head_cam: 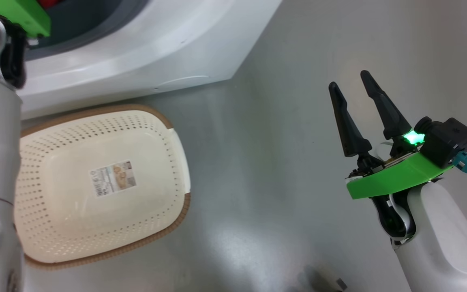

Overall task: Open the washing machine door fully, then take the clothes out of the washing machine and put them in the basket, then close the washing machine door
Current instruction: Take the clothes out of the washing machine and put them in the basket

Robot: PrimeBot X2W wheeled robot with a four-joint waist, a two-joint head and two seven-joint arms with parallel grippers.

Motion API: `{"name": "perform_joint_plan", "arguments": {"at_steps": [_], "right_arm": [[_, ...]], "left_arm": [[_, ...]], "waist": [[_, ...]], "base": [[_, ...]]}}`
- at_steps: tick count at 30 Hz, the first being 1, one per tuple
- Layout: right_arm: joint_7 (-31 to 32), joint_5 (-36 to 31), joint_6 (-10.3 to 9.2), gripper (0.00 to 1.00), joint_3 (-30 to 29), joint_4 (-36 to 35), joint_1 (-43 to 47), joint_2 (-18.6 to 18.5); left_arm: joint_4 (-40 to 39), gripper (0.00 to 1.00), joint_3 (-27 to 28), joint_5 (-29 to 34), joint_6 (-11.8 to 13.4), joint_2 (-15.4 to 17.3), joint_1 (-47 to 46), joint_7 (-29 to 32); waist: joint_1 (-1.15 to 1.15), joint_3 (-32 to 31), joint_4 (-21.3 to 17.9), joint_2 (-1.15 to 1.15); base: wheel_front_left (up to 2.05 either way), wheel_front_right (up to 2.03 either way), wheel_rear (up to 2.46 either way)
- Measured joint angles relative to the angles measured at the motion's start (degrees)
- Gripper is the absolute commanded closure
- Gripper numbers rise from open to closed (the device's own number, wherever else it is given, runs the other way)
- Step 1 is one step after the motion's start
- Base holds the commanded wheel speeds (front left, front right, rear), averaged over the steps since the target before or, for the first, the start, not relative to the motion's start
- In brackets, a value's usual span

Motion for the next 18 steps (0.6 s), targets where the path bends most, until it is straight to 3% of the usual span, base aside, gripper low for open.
{"name": "perform_joint_plan", "arguments": {"at_steps": [10,18], "right_arm": [[0.00,0.01,0.00,0.00,0.24,-0.30,-0.96,1.58],[0.00,0.01,0.00,0.00,0.25,-0.29,-0.95,2.33]], "left_arm": [[7.93,0.00,-0.86,0.13,0.03,2.20,-6.79,1.93],[13.35,0.00,-1.79,0.81,1.71,3.04,-10.21,5.43]], "waist": [[0.00,2.27,-3.74,0.00],[0.00,3.27,-5.20,0.00]], "base": [[0.00,0.00,0.00],[0.00,0.00,0.00]]}}
